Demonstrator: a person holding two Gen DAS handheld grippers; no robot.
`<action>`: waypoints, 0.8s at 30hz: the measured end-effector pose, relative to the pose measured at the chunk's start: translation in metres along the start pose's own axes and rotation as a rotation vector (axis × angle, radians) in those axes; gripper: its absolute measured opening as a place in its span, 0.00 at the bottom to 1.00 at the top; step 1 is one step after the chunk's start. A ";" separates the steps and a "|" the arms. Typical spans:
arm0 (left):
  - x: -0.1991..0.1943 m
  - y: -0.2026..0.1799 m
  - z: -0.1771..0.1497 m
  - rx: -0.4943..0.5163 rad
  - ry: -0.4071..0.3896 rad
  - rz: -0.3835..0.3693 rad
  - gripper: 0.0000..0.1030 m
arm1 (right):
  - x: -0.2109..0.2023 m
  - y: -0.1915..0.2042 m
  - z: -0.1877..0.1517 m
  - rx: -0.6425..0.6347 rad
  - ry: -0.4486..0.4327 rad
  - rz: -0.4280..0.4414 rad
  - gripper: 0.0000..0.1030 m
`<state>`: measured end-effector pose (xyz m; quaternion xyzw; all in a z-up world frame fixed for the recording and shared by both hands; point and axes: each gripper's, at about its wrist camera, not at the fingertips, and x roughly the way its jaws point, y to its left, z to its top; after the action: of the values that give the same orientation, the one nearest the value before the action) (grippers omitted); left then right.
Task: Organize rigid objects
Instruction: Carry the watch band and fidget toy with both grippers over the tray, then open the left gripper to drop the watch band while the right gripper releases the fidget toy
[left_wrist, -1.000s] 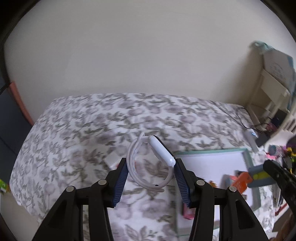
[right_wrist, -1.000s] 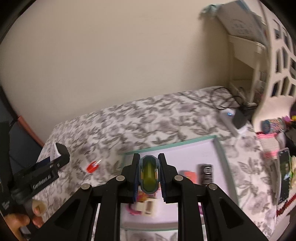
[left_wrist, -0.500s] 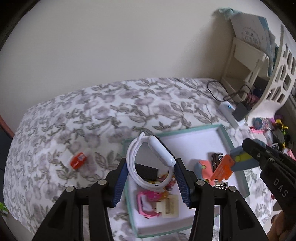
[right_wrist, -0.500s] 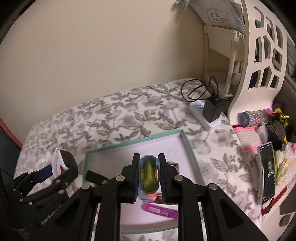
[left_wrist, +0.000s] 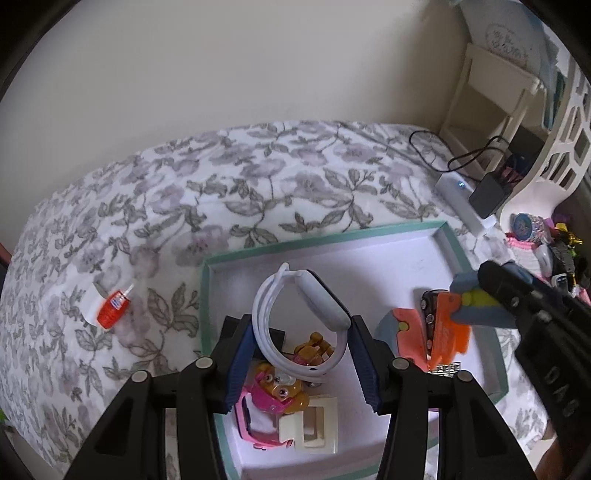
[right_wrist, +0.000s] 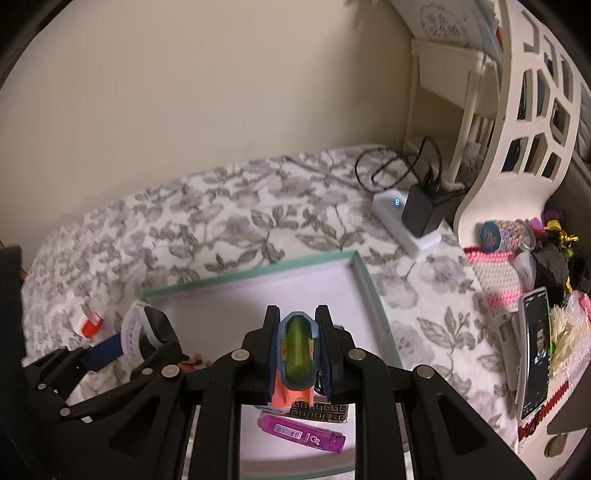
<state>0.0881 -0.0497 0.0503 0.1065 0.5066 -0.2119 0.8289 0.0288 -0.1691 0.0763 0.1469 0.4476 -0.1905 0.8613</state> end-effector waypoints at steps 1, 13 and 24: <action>0.003 0.000 0.000 -0.003 0.005 -0.001 0.52 | 0.008 0.000 -0.002 0.005 0.019 0.002 0.20; 0.033 0.008 0.004 -0.048 0.020 0.010 0.52 | 0.053 -0.002 -0.018 0.033 0.128 -0.015 0.20; 0.053 0.008 0.003 -0.057 0.049 0.007 0.53 | 0.060 0.005 -0.022 -0.009 0.141 -0.037 0.20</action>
<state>0.1150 -0.0567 0.0038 0.0896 0.5322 -0.1917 0.8198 0.0467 -0.1673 0.0150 0.1478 0.5108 -0.1938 0.8244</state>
